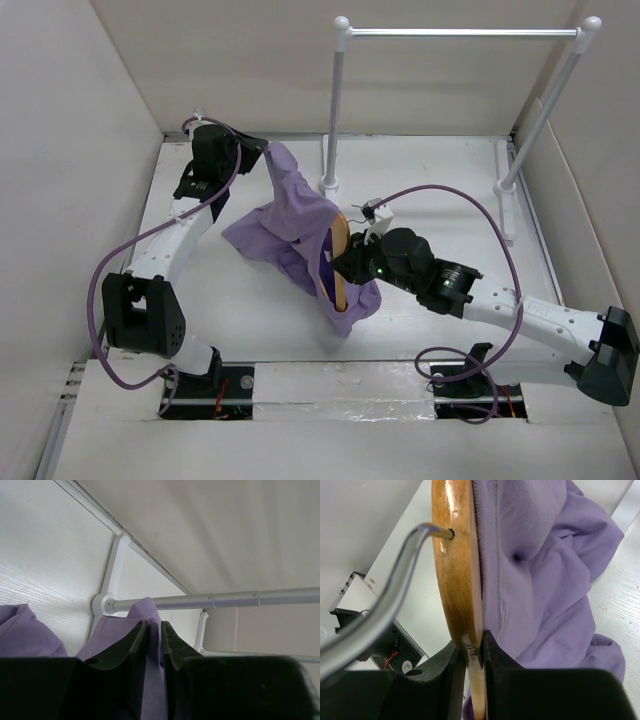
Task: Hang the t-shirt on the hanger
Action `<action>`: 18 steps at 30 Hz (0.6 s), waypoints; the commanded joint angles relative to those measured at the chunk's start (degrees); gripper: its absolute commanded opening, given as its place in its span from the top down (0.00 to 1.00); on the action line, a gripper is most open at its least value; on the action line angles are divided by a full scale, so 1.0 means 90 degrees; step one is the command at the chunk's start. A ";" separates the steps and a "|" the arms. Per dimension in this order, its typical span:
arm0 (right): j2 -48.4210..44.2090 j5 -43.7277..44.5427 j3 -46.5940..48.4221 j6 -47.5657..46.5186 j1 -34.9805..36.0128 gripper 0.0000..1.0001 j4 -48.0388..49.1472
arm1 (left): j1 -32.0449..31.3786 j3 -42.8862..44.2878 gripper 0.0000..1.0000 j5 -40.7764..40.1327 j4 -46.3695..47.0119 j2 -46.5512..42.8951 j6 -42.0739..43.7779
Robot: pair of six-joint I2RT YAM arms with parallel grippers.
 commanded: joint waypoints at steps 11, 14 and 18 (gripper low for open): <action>-0.0219 -0.0229 0.0160 0.0022 0.0011 1.00 0.0132 | 0.0024 0.0510 1.00 -0.0322 0.0374 0.0184 0.0678; -0.0268 -0.0385 0.0160 0.0051 0.0011 1.00 -0.0024 | 0.0111 0.1115 1.00 -0.0967 -0.0095 0.0536 0.1264; -0.0385 -0.0532 0.0297 0.0070 0.0011 1.00 -0.0540 | 0.0259 0.1683 1.00 -0.1299 -0.0417 0.0800 0.1734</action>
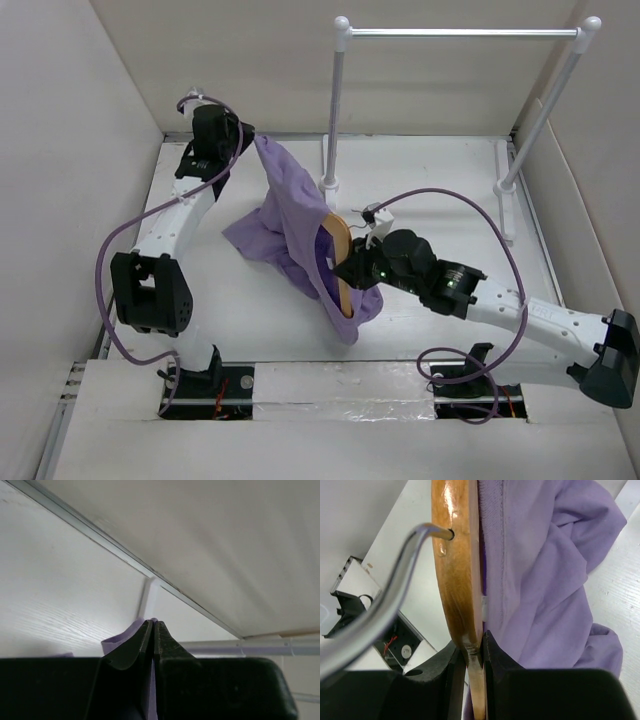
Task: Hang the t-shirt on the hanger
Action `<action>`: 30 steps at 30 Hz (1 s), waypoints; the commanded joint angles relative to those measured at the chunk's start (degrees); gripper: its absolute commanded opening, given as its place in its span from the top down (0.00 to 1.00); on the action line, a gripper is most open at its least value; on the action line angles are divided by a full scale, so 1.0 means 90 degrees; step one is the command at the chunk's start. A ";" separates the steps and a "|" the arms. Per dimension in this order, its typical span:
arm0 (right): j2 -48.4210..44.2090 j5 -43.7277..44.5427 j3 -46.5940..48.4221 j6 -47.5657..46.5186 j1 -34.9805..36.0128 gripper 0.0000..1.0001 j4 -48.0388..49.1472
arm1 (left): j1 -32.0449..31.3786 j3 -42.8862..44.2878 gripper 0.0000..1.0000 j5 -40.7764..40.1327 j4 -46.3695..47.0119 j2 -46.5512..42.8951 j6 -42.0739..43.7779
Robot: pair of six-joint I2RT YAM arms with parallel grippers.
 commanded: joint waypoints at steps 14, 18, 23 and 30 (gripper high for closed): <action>-0.0034 0.0699 0.3567 -0.0165 0.0013 1.00 -0.3398 | 0.0193 0.0441 1.00 -0.0616 -0.0291 -0.0655 0.1221; 0.0804 0.1453 0.6299 -0.0654 0.0013 1.00 -0.4745 | 0.0193 0.0675 1.00 -0.0149 -0.0349 -0.0861 0.0998; 0.2046 0.1533 0.9325 -0.0996 -0.0123 1.00 -0.6290 | -0.0079 0.0558 1.00 0.0215 -0.0271 -0.1262 0.0752; 0.1444 0.0557 0.7377 -0.0782 -0.1372 1.00 -0.6038 | -0.0168 -0.0438 1.00 0.0683 -0.0017 -0.2004 0.0771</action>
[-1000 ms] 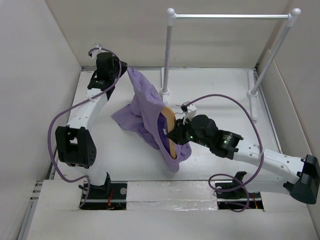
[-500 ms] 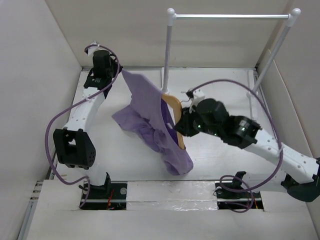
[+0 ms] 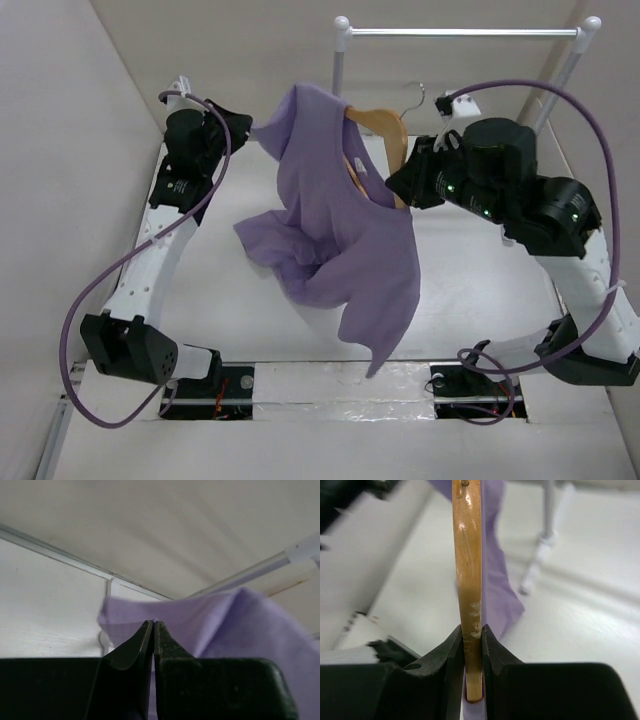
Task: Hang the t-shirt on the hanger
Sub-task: Place the T-shirt on the hanger, then place the hanger at the clothesline.
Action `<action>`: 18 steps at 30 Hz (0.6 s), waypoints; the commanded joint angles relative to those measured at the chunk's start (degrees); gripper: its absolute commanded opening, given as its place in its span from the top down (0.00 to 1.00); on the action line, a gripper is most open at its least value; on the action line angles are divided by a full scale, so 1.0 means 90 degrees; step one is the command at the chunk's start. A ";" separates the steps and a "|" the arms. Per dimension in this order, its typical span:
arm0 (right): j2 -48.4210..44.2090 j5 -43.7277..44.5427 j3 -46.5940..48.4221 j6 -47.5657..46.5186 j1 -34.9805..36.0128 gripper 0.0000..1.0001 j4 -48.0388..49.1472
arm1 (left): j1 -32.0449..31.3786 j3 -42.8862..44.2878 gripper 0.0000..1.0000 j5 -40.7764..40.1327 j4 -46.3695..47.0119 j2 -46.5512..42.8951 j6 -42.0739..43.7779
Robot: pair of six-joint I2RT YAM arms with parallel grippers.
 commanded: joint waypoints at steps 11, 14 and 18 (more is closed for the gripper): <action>-0.0380 0.0140 -0.0996 0.0013 -0.2036 1.00 -0.0293 | 0.0017 -0.0752 0.73 0.1323 -0.0408 -0.1017 0.0450; -0.0185 0.0374 -0.0675 -0.0036 -0.2583 1.00 -0.0243 | -0.0402 -0.0567 0.67 0.1235 -0.1032 -0.1125 0.0996; 0.0186 0.0648 -0.0215 -0.0134 -0.3238 1.00 -0.0214 | -0.0843 -0.0604 0.60 0.1526 -0.1668 -0.1455 0.1603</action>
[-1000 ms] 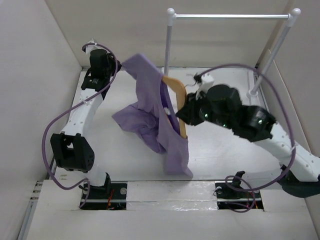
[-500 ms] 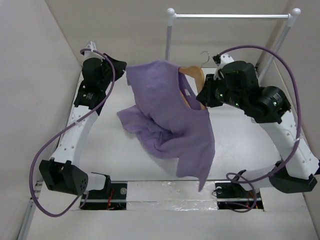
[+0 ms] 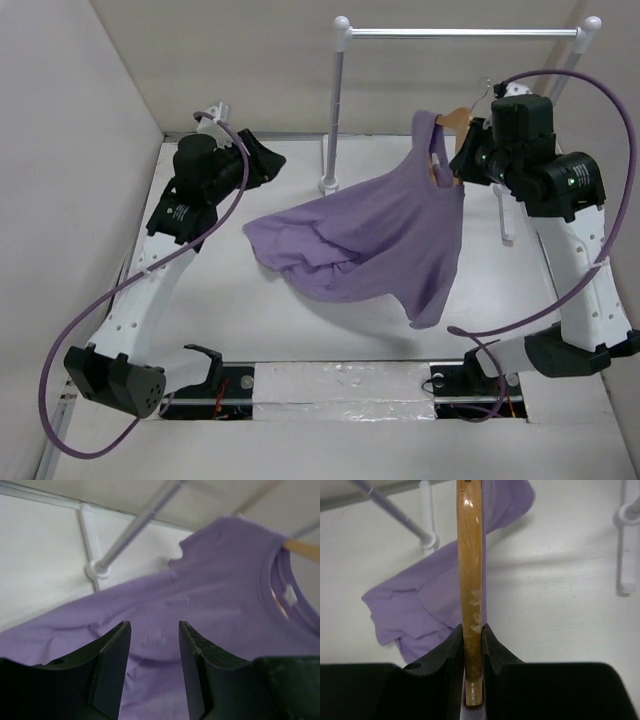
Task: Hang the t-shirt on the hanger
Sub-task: Place the hanger at the clothesline.
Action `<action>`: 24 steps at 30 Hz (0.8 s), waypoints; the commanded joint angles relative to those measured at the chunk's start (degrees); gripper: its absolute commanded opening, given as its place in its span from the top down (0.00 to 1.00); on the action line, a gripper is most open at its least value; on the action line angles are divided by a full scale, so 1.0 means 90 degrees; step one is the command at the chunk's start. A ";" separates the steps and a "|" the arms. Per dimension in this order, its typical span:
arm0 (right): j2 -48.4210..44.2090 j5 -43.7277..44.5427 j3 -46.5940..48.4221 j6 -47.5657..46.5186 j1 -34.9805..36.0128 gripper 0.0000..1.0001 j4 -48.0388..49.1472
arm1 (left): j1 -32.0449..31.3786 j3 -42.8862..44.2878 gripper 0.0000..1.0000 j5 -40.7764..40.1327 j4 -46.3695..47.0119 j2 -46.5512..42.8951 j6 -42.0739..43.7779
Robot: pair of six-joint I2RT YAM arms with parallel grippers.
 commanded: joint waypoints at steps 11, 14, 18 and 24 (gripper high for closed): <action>0.1687 0.0216 0.2778 -0.0188 -0.1960 1.00 0.0688 | -0.0856 -0.0431 0.60 0.0174 -0.0933 -0.1304 0.1098; 0.2147 0.0195 0.3423 -0.0042 -0.2077 1.00 0.0726 | -0.1002 -0.0343 0.60 0.0058 -0.0943 -0.1304 0.1157; 0.2206 0.0118 0.3268 0.0008 -0.2137 1.00 0.1243 | -0.1061 -0.0353 0.56 0.0174 -0.0884 -0.1284 0.1137; 0.2362 -0.0116 0.3385 0.0008 -0.2692 1.00 0.1683 | -0.1061 -0.0518 0.50 0.0213 -0.0816 -0.1294 0.1059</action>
